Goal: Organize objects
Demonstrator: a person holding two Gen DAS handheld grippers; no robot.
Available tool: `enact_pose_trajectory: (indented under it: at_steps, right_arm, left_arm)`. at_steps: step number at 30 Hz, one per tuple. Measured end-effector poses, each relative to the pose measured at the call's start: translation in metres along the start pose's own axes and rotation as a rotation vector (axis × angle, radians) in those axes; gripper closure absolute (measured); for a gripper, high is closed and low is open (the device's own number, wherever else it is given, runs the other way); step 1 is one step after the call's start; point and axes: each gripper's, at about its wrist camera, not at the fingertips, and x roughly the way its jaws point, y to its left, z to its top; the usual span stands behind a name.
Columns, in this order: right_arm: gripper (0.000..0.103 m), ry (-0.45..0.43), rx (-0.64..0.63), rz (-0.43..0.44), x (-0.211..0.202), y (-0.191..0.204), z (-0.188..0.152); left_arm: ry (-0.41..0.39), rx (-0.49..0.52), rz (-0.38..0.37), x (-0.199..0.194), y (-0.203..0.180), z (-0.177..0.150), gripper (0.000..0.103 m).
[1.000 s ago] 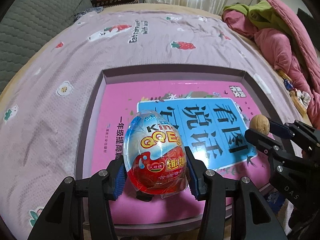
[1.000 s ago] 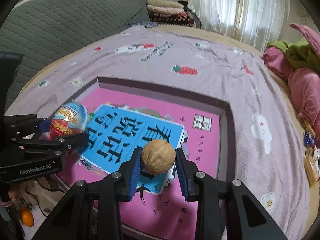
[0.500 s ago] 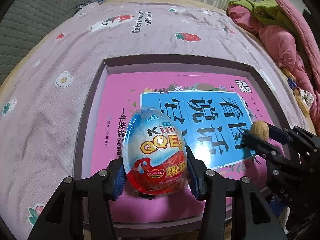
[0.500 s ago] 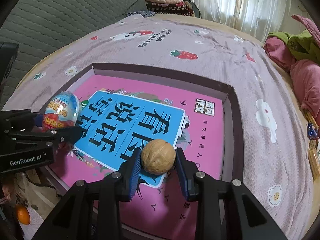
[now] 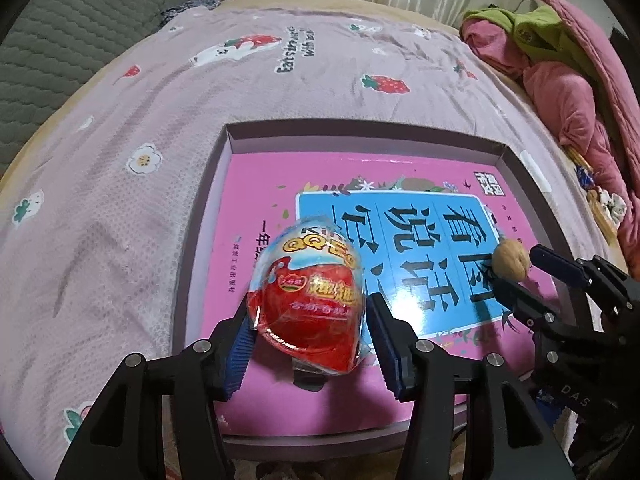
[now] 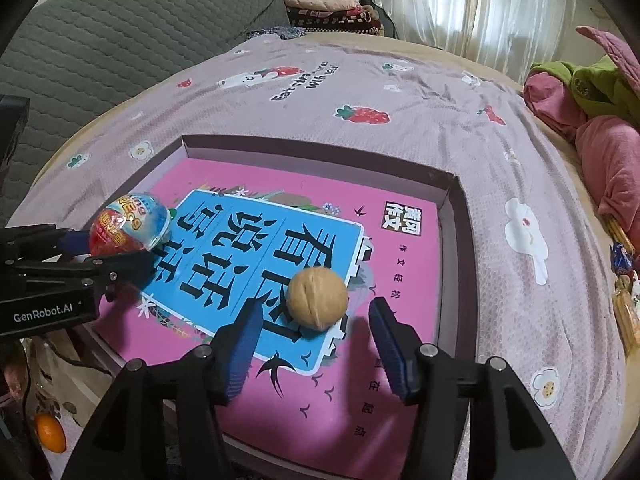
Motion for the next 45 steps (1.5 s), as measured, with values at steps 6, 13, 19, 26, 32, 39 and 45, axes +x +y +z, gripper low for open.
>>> enact_pose_trajectory:
  at_steps: [6,13,19,26,32,39,45]
  right_arm:
    - [0.047,-0.029,-0.009,-0.004,-0.011,0.001,0.004]
    - [0.041,-0.078,-0.019,-0.006,-0.029,0.004,0.009]
    - [0.038,-0.131,-0.027,-0.005,-0.05,0.006,0.013]
    - [0.031,-0.218,-0.039,-0.019,-0.086,0.012,0.016]
    - [0.025,-0.303,-0.028,-0.028,-0.125,0.02,0.009]
    - [0.024,-0.36,-0.028,-0.032,-0.16,0.031,-0.002]
    - [0.022,-0.373,-0.002,-0.038,-0.176,0.032,-0.012]
  left_arm:
    - [-0.029,-0.011,0.0,-0.013,0.001,0.0,0.043]
    - [-0.085,-0.014,-0.002,-0.037,-0.003,-0.002,0.042]
    - [-0.143,-0.013,-0.001,-0.063,-0.005,-0.006,0.041]
    - [-0.197,-0.008,0.008,-0.096,-0.005,-0.017,0.041]
    - [-0.238,0.006,-0.024,-0.124,-0.014,-0.031,0.041]
    - [-0.268,0.032,-0.028,-0.149,-0.022,-0.046,0.037]
    - [-0.292,0.036,-0.031,-0.165,-0.022,-0.057,0.032]
